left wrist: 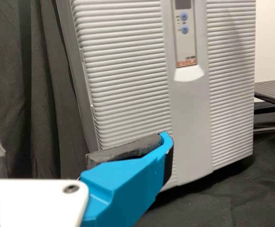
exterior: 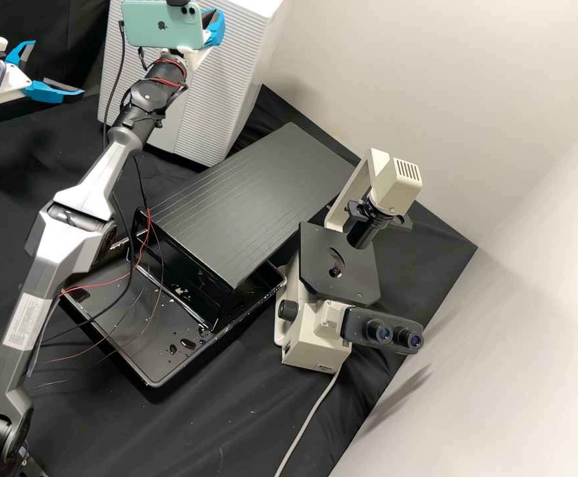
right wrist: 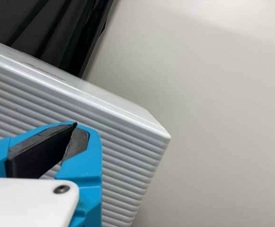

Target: Close the incubator door

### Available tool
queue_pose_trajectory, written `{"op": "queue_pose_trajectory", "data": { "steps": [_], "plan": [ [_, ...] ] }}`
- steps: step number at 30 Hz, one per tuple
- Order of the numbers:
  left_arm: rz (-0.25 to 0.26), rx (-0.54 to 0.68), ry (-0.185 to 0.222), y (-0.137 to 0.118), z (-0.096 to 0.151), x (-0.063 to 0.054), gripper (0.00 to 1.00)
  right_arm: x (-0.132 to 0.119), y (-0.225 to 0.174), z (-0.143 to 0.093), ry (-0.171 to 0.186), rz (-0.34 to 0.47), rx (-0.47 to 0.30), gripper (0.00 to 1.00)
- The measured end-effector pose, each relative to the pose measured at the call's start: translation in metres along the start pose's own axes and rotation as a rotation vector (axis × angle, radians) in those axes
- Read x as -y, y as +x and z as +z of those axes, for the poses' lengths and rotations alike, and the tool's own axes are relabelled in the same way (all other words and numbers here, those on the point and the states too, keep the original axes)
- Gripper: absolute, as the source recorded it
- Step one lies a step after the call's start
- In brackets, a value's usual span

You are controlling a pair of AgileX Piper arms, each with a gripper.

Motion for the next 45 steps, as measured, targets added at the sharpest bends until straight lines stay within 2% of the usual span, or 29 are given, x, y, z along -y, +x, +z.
{"op": "queue_pose_trajectory", "data": {
  "steps": [2, 8, 11, 12, 15, 17, 18, 20, 21, 25, 28, 29, 30, 31, 34, 37, 38, 40, 45],
  "plan": [
    [0.0, 0.0, 0.0, 0.0, 0.0, 0.0, 1.0, 0.002, 0.001, 0.001, 0.001, 0.0, 0.0, 0.0],
    [0.0, 0.0, 0.0, 0.0, 0.0, 0.0, 1.0, 0.002, 0.001, 0.001, 0.037, 0.005, -0.002, 0.0],
    [0.0, 0.0, 0.0, 0.0, 0.0, 0.0, 1.0, 0.002, 0.001, 0.0, 0.027, 0.004, -0.014, 0.0],
    [0.0, 0.0, 0.0, 0.0, 0.0, 0.0, 1.0, 0.003, 0.001, -0.001, 0.031, 0.0, -0.021, 1.0],
    [0.0, 0.0, 0.0, 0.0, 0.0, 0.0, 1.0, 0.006, 0.001, -0.002, 0.036, -0.017, -0.045, 1.0],
    [0.0, 0.0, 0.0, 0.0, 0.0, 0.0, 1.0, 0.008, 0.001, -0.003, 0.02, -0.029, -0.05, 1.0],
    [0.0, 0.0, 0.0, 0.0, 0.0, 0.0, 1.0, 0.01, 0.001, -0.003, 0.036, -0.043, -0.059, 1.0],
    [0.0, 0.0, 0.0, 0.0, 0.0, 0.0, 1.0, 0.009, 0.0, -0.007, 0.032, -0.072, -0.089, 1.0],
    [0.0, 0.0, 0.0, 0.0, 0.0, 0.0, 1.0, 0.007, -0.001, -0.008, -0.001, -0.087, -0.085, 1.0],
    [0.0, 0.0, 0.0, 0.0, 0.0, 0.0, 1.0, 0.01, -0.014, -0.003, 0.037, -0.165, -0.014, 1.0],
    [0.0, 0.0, 0.0, 0.0, 0.0, 0.0, 1.0, 0.0, -0.033, 0.002, 0.035, -0.125, 0.046, 1.0],
    [0.0, 0.0, 0.0, 0.0, 0.0, 0.0, 1.0, -0.004, -0.044, 0.006, 0.048, -0.097, 0.052, 1.0],
    [0.0, 0.0, 0.0, 0.0, 0.0, 0.0, 1.0, -0.001, -0.051, 0.007, 0.04, -0.088, 0.054, 1.0],
    [0.0, 0.0, 0.0, 0.0, 0.0, 0.0, 1.0, -0.004, -0.058, 0.008, 0.035, -0.046, 0.05, 1.0],
    [0.0, 0.0, 0.0, 0.0, 0.0, 0.0, 1.0, -0.016, -0.083, 0.008, 0.029, 0.049, 0.05, 1.0],
    [0.0, 0.0, 0.0, 0.0, 0.0, 0.0, 1.0, -0.018, -0.103, 0.01, 0.029, 0.107, 0.049, 1.0],
    [0.0, 0.0, 0.0, 0.0, 0.0, 0.0, 1.0, -0.019, -0.11, 0.011, 0.04, 0.123, 0.04, 1.0],
    [0.0, 0.0, 0.0, 0.0, 0.0, 0.0, 1.0, -0.019, -0.125, 0.014, 0.086, 0.141, 0.012, 1.0],
    [0.0, 0.0, 0.0, 0.0, 0.0, 0.0, 1.0, -0.021, -0.149, 0.023, 0.169, 0.136, -0.045, 1.0]
  ]
}}
